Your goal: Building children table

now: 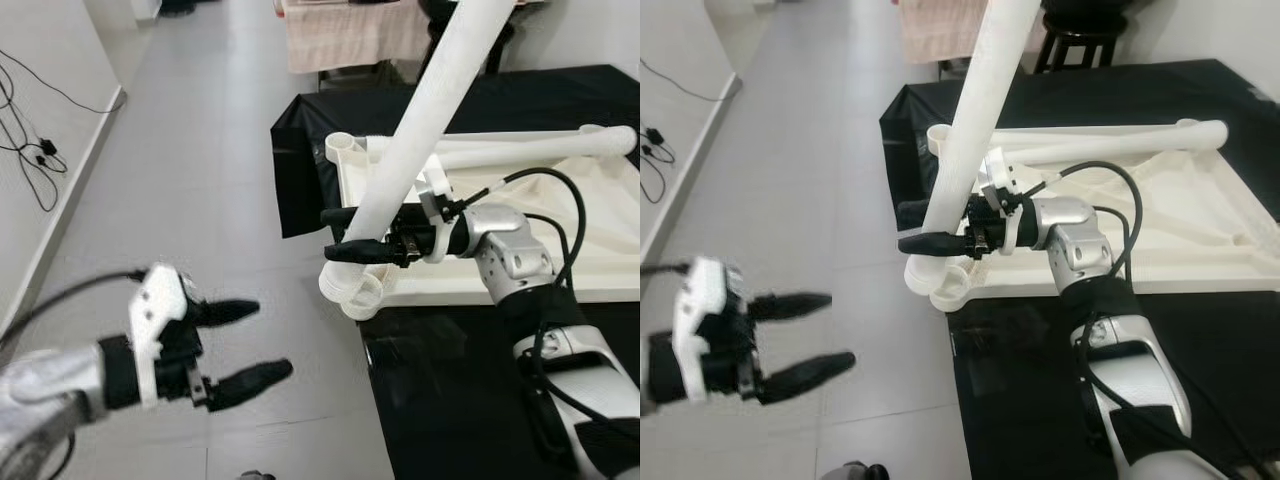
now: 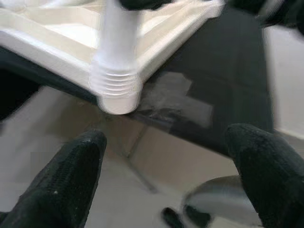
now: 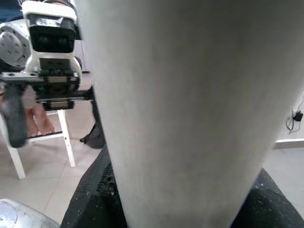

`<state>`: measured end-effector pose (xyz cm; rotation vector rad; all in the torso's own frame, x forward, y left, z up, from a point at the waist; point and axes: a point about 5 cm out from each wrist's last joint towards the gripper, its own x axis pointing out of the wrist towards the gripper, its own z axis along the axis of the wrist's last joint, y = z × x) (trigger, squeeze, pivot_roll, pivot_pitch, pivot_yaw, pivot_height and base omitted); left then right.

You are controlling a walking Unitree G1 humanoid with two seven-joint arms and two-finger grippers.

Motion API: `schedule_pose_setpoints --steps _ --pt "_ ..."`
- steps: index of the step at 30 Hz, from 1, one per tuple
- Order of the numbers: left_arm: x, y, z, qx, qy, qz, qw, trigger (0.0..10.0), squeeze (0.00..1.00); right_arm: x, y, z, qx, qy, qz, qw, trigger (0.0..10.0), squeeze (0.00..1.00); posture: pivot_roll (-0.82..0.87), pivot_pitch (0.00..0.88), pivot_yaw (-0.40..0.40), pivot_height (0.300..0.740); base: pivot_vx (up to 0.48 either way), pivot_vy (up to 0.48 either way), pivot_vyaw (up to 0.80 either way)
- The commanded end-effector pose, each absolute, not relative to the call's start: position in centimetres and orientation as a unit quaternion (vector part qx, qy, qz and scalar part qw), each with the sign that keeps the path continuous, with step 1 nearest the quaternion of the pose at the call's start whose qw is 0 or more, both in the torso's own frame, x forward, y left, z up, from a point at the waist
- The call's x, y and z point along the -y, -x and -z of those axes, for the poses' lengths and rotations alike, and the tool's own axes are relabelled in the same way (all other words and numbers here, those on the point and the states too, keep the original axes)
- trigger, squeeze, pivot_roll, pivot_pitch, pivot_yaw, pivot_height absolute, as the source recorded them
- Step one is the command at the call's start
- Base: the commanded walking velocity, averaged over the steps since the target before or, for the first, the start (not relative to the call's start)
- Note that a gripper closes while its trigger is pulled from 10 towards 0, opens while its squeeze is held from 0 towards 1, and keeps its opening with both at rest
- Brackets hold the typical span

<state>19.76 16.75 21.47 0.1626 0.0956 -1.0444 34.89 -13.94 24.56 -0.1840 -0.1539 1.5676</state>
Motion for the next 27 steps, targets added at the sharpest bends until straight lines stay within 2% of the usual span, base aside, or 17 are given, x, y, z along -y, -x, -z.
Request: schedule_pose_setpoints --steps 1,3,5,6,8,9,14,16,17,20,22,24,26,27 --pt "-16.4 -19.7 -20.8 -0.032 -0.094 0.473 0.876 10.0 0.0 14.0 -35.0 -24.7 0.061 0.094 -0.712 0.693 10.0 0.0 0.08 0.196 0.008 0.74 0.0 0.0 0.0" --pt "-16.4 -19.7 -20.8 -0.032 -0.094 0.473 0.876 10.0 0.0 14.0 -35.0 -24.7 0.061 0.094 -0.712 0.693 10.0 0.0 0.08 0.196 0.008 0.74 0.0 0.0 0.0" --pt "-16.1 -19.8 -20.1 -0.024 -0.105 0.456 0.883 10.0 0.0 14.0 -35.0 -24.6 0.056 0.097 -0.713 0.692 10.0 0.0 0.07 0.2 0.01 0.74 0.0 0.0 0.0" --pt "-15.5 -20.0 -19.2 -0.005 -0.142 0.42 0.896 10.0 0.0 14.0 -35.0 -24.4 0.049 0.099 -0.716 0.69 10.0 0.0 0.07 0.206 0.009 0.74 0.0 0.0 0.0" --pt "-15.5 -20.0 -19.2 -0.005 -0.142 0.42 0.896 10.0 0.0 14.0 -35.0 -24.4 0.049 0.099 -0.716 0.69 10.0 0.0 0.07 0.206 0.009 0.74 0.0 0.0 0.0" --pt "-15.0 -20.5 -18.0 0.009 -0.212 0.355 0.911 10.0 0.0 13.9 -35.0 -23.9 0.04 0.108 -0.714 0.69 10.0 0.0 0.06 0.213 0.01 0.74 0.0 0.0 0.0" --pt "-15.5 -20.8 -17.7 0.017 -0.225 0.31 0.924 10.0 0.0 13.8 -35.1 -23.9 0.039 0.111 -0.711 0.693 10.0 0.0 0.06 0.214 0.009 0.74 0.0 0.0 0.0" --pt "-17.8 -22.0 -18.6 0.041 -0.243 0.2 0.948 10.0 0.0 13.9 -35.3 -23.9 0.041 0.115 -0.704 0.699 10.0 0.0 0.06 0.216 0.005 0.74 0.0 0.0 0.0" --pt "-17.8 -22.0 -18.6 0.041 -0.243 0.2 0.948 10.0 0.0 13.9 -35.3 -23.9 0.041 0.115 -0.704 0.699 10.0 0.0 0.06 0.216 0.005 0.74 0.0 0.0 0.0" --pt "-23.2 -23.6 -19.3 0.054 -0.266 -0.016 0.962 10.0 0.0 13.9 -35.5 -24.1 0.045 0.119 -0.697 0.706 10.0 0.0 0.06 0.216 0.0 0.74 0.0 0.0 0.0" --pt "-25.8 -24.1 -19.4 0.052 -0.245 -0.108 0.962 10.0 0.0 13.8 -35.7 -24.2 0.047 0.121 -0.693 0.71 10.0 0.0 0.06 0.215 -0.004 0.74 0.0 0.0 0.0" --pt "-25.8 -24.1 -19.4 0.052 -0.245 -0.108 0.962 10.0 0.0 13.8 -35.7 -24.2 0.047 0.121 -0.693 0.71 10.0 0.0 0.06 0.215 -0.004 0.74 0.0 0.0 0.0" --pt "-27.7 -24.7 -19.0 0.05 -0.226 -0.171 0.958 10.0 0.0 13.7 -35.7 -24.3 0.049 0.122 -0.69 0.712 10.0 0.0 0.06 0.213 -0.007 0.74 0.0 0.0 0.0" --pt "-27.7 -24.7 -19.0 0.05 -0.226 -0.171 0.958 10.0 0.0 13.7 -35.7 -24.3 0.049 0.122 -0.69 0.712 10.0 0.0 0.06 0.213 -0.007 0.74 0.0 0.0 0.0"
